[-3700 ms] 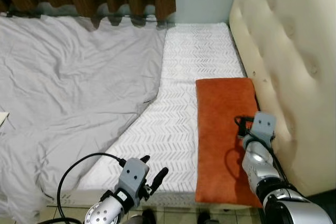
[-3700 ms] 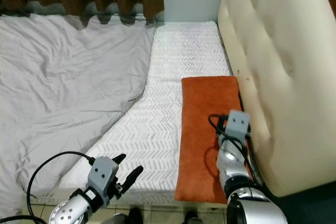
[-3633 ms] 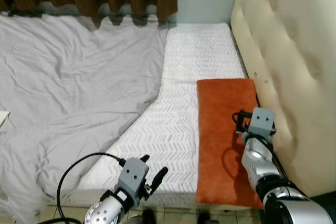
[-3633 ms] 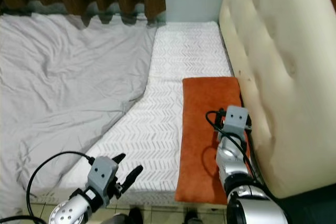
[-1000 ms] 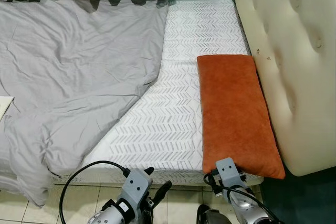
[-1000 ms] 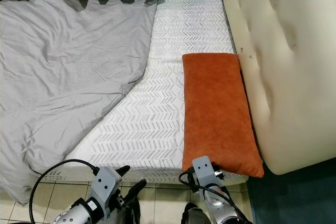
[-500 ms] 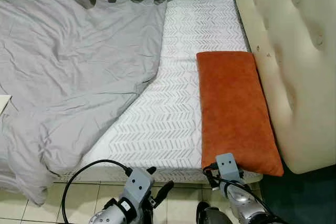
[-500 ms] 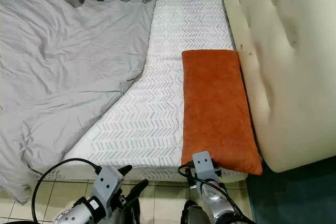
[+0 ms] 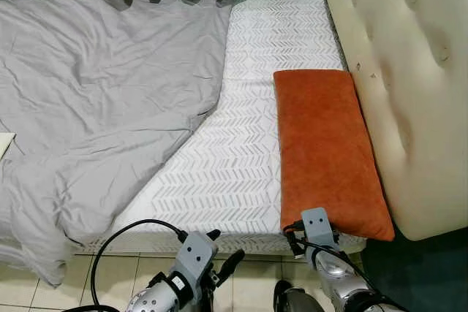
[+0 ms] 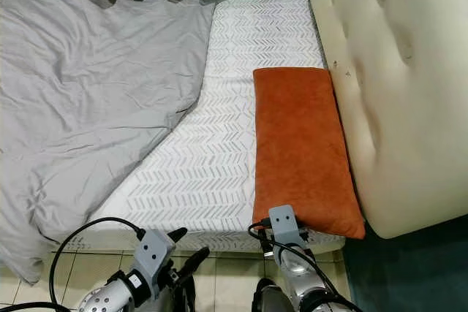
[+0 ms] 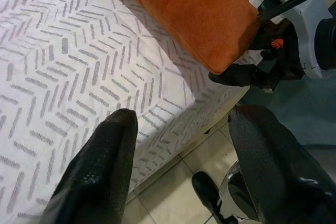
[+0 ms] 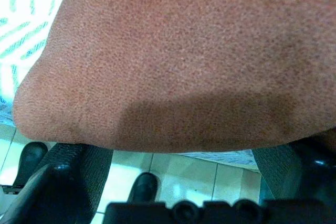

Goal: Clean up the room

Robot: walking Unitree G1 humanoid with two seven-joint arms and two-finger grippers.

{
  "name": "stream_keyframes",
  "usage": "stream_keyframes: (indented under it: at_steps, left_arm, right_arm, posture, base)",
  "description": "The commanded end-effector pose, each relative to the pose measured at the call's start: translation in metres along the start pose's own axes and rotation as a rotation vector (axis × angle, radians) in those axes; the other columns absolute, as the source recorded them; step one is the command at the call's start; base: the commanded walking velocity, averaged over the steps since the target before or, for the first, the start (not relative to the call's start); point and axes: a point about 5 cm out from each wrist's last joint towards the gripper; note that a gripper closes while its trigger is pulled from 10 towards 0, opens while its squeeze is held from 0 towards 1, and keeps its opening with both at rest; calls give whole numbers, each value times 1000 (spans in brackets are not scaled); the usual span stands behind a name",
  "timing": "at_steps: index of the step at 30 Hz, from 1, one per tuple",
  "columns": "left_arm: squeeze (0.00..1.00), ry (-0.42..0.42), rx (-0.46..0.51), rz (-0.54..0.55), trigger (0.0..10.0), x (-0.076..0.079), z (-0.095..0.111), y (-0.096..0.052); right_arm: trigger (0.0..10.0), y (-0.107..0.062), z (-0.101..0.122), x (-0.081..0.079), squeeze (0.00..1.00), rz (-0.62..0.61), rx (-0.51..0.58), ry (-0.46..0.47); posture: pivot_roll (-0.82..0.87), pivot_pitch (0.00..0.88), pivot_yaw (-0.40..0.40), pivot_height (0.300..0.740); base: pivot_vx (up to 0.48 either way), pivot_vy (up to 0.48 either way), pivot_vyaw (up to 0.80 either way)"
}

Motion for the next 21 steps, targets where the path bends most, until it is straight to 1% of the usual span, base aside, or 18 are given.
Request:
stream_keyframes:
  at_steps: [1, 3, 4, 5, 6, 7, 8, 9, 10, 12, 13, 14, 16, 17, 18, 19, 20, 21]
  left_arm:
    - [0, -7, -41, -16, 10000, 4, -11, -2]
    - [0, 15, -43, -17, 10000, 4, -12, -1]
    - [0, -9, -39, -32, 10000, 5, -14, 1]
    - [0, -28, -33, -41, 10000, 6, -16, 4]
    - [0, -28, -33, -41, 10000, 6, -16, 4]
    - [0, -26, -35, -38, 10000, 6, -17, 6]
    - [0, -15, -37, -29, 10000, 4, -19, 9]
    - [0, -9, -38, -23, 10000, 3, -20, 11]
    - [0, -8, -37, -17, 10000, 1, -21, 14]
    - [0, -8, -35, -4, 10000, -3, -22, 21]
    - [0, -4, -32, 4, 10000, -7, -22, 24]
    - [0, -1, -32, 9, 10000, -10, -22, 28]
    - [0, 16, -28, 36, 10000, -20, -19, 32]
    - [0, 21, -30, 70, 10000, -27, -16, 32]
    - [0, -26, -31, 127, 10000, -37, -14, 30]
    - [0, -26, -31, 127, 10000, -37, -14, 30]
    - [0, -80, -4, 195, 10000, -47, -9, 26]
    - [0, -125, 35, 258, 10000, -57, -3, 22]
  right_arm:
    - [10000, 2, 8, 4, 0, -26, 35, 24]
    - [10000, 0, 3, 5, 0, -21, 40, 56]
    - [10000, -3, -3, 5, 0, 2, 37, 79]
    - [10000, -9, -14, 4, 0, 32, 48, 122]
    - [10000, -9, -14, 4, 0, 32, 48, 122]
    - [10000, -13, -19, 5, 0, 39, 55, 141]
    - [10000, -18, -25, 6, 0, 44, 74, 166]
    - [10000, -22, -29, 7, 0, 47, 86, 182]
    - [10000, -27, -34, 9, 0, 50, 99, 191]
    - [10000, -34, -39, 12, 0, 51, 111, 215]
    - [10000, -41, -43, 15, 0, 46, 117, 227]
    - [10000, -44, -45, 17, 0, 43, 117, 234]
    - [10000, -55, -43, 23, 0, 34, 152, 281]
    - [10000, -61, -36, 26, 0, 43, 204, 338]
    - [10000, -66, -27, 30, 0, 42, 265, 382]
    - [10000, -66, -27, 30, 0, 42, 265, 382]
    - [10000, -70, -20, 36, 0, 23, 307, 418]
    - [10000, -72, -13, 42, 0, 5, 340, 425]
  posture:
    - [104, 332, 7, 728]
    - [105, 312, -4, 728]
    - [90, 254, -29, 728]
    - [79, 225, -38, 728]
    - [79, 225, -38, 728]
    - [70, 197, -50, 728]
    - [58, 147, -63, 728]
    - [58, 147, -63, 728]
    - [41, 84, -77, 728]
    - [28, 44, -84, 728]
    - [19, 0, -89, 728]
    - [15, 0, -91, 728]
    - [5, 0, -90, 728]
    - [0, 0, -89, 728]
    - [-9, 0, -83, 728]
    - [-9, 0, -83, 728]
    - [-22, 0, -76, 728]
    - [-34, 0, -68, 728]
  base:
    - [0, 0, 0]
    - [0, 0, 0]
    - [0, 0, 0]
    - [0, 0, 0]
    - [0, 0, 0]
    - [0, 0, 0]
    - [0, 0, 0]
    - [0, 0, 0]
    - [0, 0, 0]
    - [0, 0, 0]
    - [0, 0, 0]
    - [0, 0, 0]
    - [0, 0, 0]
    - [0, 0, 0]
    - [0, 0, 0]
    - [0, 0, 0]
    - [0, 0, 0]
    - [0, 0, 0]
Point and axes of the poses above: a point about 5 cm out from each wrist's last joint towards the gripper, its own y axis pointing out of the wrist towards the gripper, its own z axis along the axis of the wrist's last joint, x = y × z, and after that the axes turned 1 degree about -y, right-handed
